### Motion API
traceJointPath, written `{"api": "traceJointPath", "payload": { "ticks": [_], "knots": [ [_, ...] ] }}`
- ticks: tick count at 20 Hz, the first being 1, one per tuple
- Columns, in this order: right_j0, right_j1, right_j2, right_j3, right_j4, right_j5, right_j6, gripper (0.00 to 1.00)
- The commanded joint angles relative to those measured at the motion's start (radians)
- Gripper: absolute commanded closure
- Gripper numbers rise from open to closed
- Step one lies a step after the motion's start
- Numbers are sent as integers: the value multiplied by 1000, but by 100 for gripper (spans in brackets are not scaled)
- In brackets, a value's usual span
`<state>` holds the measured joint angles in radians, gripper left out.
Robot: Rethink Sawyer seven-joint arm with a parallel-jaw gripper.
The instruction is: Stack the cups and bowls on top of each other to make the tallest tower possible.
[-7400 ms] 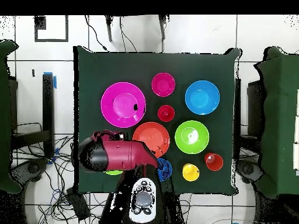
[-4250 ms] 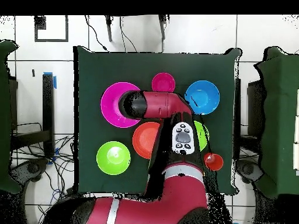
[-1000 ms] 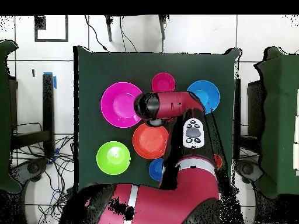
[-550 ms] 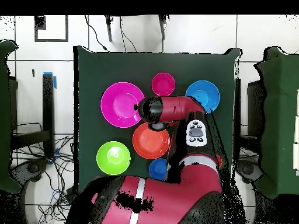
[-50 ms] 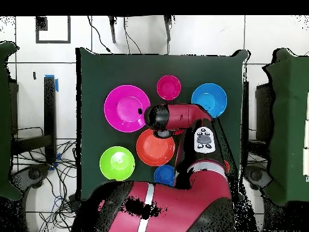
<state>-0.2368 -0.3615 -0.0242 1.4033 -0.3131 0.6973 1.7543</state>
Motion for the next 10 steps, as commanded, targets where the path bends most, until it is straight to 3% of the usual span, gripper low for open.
{"api": "traceJointPath", "payload": {
  "ticks": [1, 2, 10],
  "knots": [
    [-5, 4, 153, 93, -40, -120, -49, 0],
    [-8, 1, 157, 100, -39, -126, -52, 100],
    [-6, -2, 168, 65, -20, -57, -64, 100]
  ]
}}
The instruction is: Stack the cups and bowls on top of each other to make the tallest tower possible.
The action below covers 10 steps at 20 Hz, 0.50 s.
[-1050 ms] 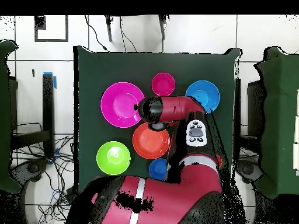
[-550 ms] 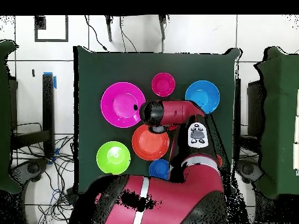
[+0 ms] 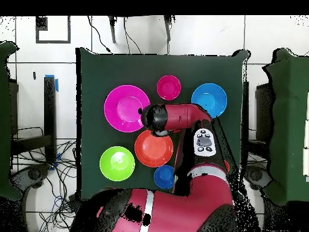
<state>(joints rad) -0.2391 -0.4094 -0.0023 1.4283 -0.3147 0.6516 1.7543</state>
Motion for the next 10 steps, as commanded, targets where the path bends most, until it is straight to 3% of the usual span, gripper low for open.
{"api": "traceJointPath", "payload": {
  "ticks": [1, 10],
  "knots": [
    [-4, 46, 150, 32, -15, -7, -63, 100],
    [19, 13, 182, -122, 40, 258, -92, 100]
  ]
}}
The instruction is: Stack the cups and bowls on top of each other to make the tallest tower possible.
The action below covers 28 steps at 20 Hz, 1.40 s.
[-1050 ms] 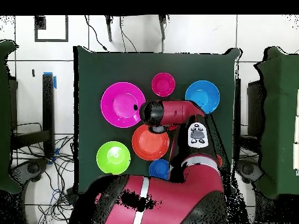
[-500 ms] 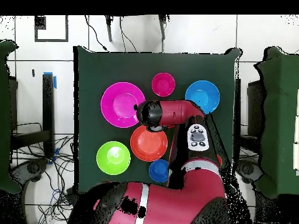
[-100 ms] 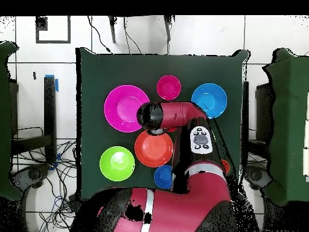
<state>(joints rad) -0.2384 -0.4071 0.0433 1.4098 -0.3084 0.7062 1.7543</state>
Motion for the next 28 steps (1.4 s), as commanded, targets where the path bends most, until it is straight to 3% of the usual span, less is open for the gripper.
{"api": "traceJointPath", "payload": {
  "ticks": [1, 12, 24, 28],
  "knots": [
    [25, 15, 138, -124, 40, 232, -86, 100],
    [98, 65, 115, -275, 20, 470, -45, 100],
    [153, 52, 117, -335, 50, 620, -3, 100],
    [167, 47, 126, -330, 79, 629, 27, 100]
  ]
}}
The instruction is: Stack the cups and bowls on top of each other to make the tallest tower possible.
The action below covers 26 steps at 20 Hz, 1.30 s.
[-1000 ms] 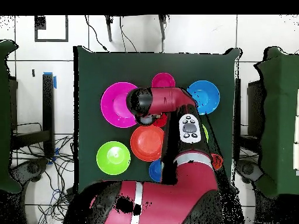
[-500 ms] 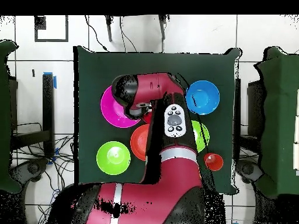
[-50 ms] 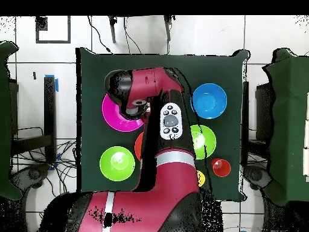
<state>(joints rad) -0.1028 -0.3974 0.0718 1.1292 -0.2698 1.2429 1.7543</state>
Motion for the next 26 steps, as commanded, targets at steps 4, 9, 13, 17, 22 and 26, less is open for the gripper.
{"api": "traceJointPath", "payload": {
  "ticks": [4, 9, 13, 17, 22, 26],
  "knots": [
    [34, 53, 103, -40, 75, 67, 51, 100],
    [40, 43, 88, -24, 93, 64, 51, 100],
    [38, 68, 86, -26, 104, 33, 54, 100],
    [39, 111, 90, -23, 120, -33, 83, 100],
    [41, 127, 84, 9, 129, -108, 94, 100],
    [44, 135, 81, 21, 137, -137, 102, 100]
  ]
}}
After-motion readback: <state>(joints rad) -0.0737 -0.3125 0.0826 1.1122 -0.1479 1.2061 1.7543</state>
